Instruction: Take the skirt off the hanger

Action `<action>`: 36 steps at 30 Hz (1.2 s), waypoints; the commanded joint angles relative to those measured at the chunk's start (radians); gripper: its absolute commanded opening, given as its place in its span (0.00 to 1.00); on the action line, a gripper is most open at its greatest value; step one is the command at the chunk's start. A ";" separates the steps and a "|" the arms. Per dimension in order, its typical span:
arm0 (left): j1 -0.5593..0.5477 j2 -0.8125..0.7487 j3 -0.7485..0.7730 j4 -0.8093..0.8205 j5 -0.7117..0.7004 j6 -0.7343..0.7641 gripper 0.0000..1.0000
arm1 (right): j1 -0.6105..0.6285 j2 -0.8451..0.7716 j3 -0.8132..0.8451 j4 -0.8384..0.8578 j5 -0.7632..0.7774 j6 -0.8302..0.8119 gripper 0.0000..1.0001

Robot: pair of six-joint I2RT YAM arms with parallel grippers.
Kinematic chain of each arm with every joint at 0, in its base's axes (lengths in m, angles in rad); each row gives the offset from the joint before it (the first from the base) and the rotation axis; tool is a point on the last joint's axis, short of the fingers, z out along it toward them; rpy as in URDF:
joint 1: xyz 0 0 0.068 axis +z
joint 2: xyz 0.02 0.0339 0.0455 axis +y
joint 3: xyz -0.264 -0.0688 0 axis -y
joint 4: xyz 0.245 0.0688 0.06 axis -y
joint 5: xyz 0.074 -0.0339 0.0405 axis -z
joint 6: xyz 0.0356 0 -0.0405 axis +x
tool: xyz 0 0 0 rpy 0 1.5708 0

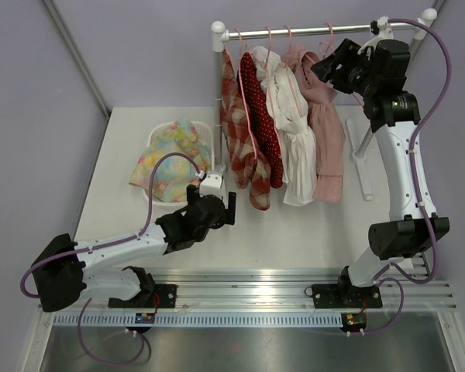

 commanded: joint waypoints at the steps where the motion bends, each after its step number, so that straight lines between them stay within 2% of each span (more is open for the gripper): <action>1: -0.004 0.002 0.012 0.063 -0.036 -0.023 0.97 | 0.007 0.026 0.058 0.030 0.002 -0.017 0.64; 4: -0.002 0.002 0.010 0.063 -0.038 -0.022 0.97 | 0.007 0.042 0.084 0.024 0.016 -0.026 0.47; 8: -0.004 0.002 0.012 0.064 -0.038 -0.022 0.97 | 0.009 0.066 0.109 0.018 0.016 -0.028 0.33; 10: -0.004 0.002 0.012 0.066 -0.036 -0.022 0.97 | 0.007 0.071 0.121 0.018 0.009 -0.023 0.17; 11: -0.004 0.002 0.012 0.066 -0.036 -0.022 0.97 | 0.009 0.077 0.125 0.015 0.003 -0.025 0.05; 12: -0.004 0.002 0.012 0.067 -0.038 -0.022 0.97 | 0.007 0.080 0.139 0.013 0.003 -0.025 0.00; 17: -0.002 0.017 0.036 0.043 -0.047 -0.014 0.97 | 0.009 0.091 0.211 -0.029 -0.020 -0.037 0.00; 20: -0.047 0.032 0.128 0.014 -0.091 0.066 0.97 | 0.010 0.091 0.291 -0.080 -0.014 -0.060 0.00; 22: -0.113 0.048 0.228 -0.049 -0.171 0.130 0.98 | 0.010 0.085 0.352 -0.124 0.003 -0.081 0.00; 23: -0.134 0.057 0.351 -0.093 -0.176 0.156 0.99 | 0.010 0.077 0.365 -0.134 0.008 -0.087 0.00; 25: -0.197 0.068 0.473 -0.115 -0.173 0.253 0.99 | 0.009 0.039 0.366 -0.140 0.031 -0.095 0.00; 26: -0.217 0.086 0.587 -0.121 -0.167 0.280 0.99 | 0.009 0.028 0.363 -0.141 0.039 -0.098 0.00; 28: -0.257 0.111 0.723 -0.147 -0.119 0.340 0.99 | 0.010 0.008 0.357 -0.164 0.055 -0.107 0.00; 29: -0.265 0.123 0.851 -0.172 -0.093 0.351 0.99 | 0.010 -0.013 0.353 -0.174 0.060 -0.109 0.00; 32: -0.277 0.174 1.018 -0.195 0.110 0.374 0.99 | 0.010 -0.078 0.278 -0.188 0.051 -0.106 0.00; 33: -0.282 0.209 1.093 -0.196 0.193 0.383 0.99 | 0.010 -0.101 0.206 -0.165 0.048 -0.098 0.00; 36: -0.283 0.296 1.168 -0.178 0.291 0.394 0.99 | 0.010 -0.180 0.095 -0.132 0.046 -0.077 0.00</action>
